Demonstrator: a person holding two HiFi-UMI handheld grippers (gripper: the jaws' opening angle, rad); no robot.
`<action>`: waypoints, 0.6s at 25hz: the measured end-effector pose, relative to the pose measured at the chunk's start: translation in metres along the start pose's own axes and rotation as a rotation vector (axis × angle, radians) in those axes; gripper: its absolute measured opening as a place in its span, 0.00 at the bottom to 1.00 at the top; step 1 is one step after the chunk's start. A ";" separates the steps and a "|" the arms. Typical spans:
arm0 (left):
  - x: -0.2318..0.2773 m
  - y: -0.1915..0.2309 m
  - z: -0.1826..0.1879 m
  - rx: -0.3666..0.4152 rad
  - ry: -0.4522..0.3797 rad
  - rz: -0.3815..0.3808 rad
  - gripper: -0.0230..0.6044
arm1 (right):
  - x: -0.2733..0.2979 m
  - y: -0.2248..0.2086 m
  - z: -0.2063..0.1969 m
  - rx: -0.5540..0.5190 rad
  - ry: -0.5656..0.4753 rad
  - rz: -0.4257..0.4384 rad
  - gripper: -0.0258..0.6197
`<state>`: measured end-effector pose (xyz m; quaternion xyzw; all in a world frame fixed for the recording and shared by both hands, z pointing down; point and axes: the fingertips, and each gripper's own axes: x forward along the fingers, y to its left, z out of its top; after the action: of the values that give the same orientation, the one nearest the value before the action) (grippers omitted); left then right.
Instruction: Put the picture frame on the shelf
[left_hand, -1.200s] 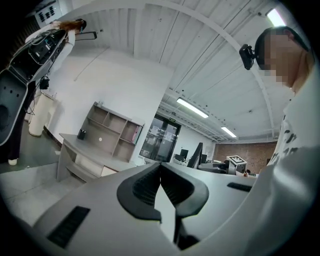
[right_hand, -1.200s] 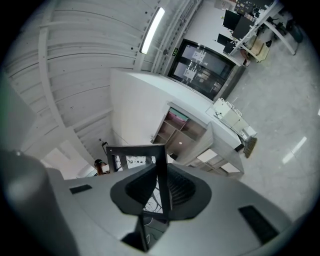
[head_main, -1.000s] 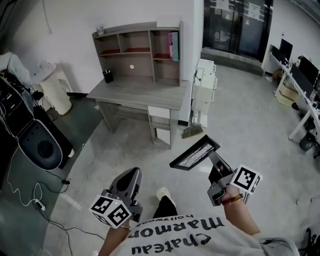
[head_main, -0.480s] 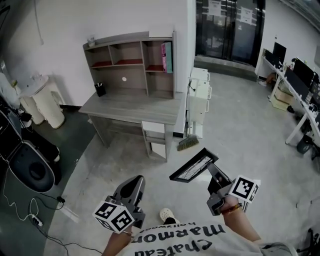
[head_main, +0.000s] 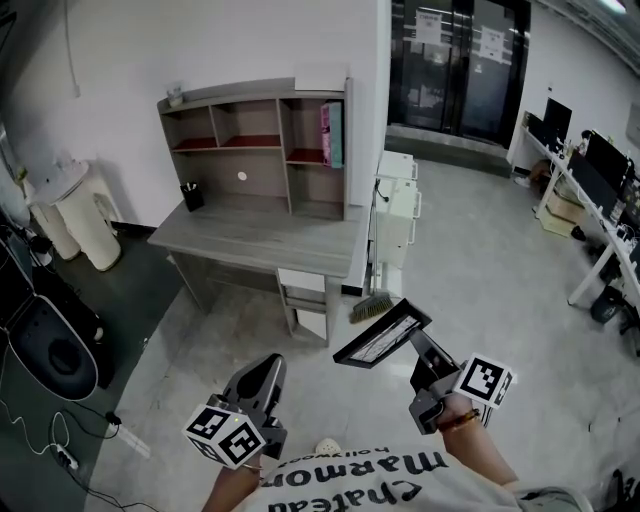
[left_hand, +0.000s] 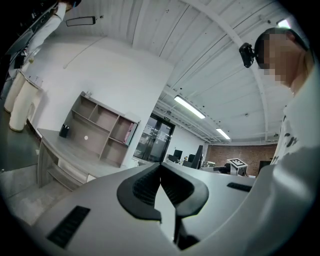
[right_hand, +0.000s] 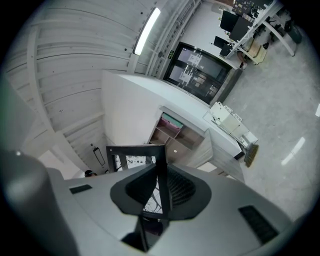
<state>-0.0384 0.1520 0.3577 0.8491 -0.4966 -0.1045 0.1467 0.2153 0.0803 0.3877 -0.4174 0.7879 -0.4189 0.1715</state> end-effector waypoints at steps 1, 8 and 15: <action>0.007 0.004 0.005 0.004 -0.007 -0.003 0.06 | 0.007 0.000 0.004 -0.006 0.001 0.001 0.15; 0.044 0.031 0.027 0.017 -0.022 -0.005 0.06 | 0.054 0.005 0.038 -0.026 -0.017 0.035 0.15; 0.077 0.059 0.053 0.048 -0.057 0.006 0.06 | 0.096 0.006 0.061 -0.042 -0.020 0.066 0.15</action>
<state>-0.0655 0.0496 0.3267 0.8476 -0.5054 -0.1164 0.1122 0.1926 -0.0266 0.3546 -0.3991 0.8079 -0.3923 0.1845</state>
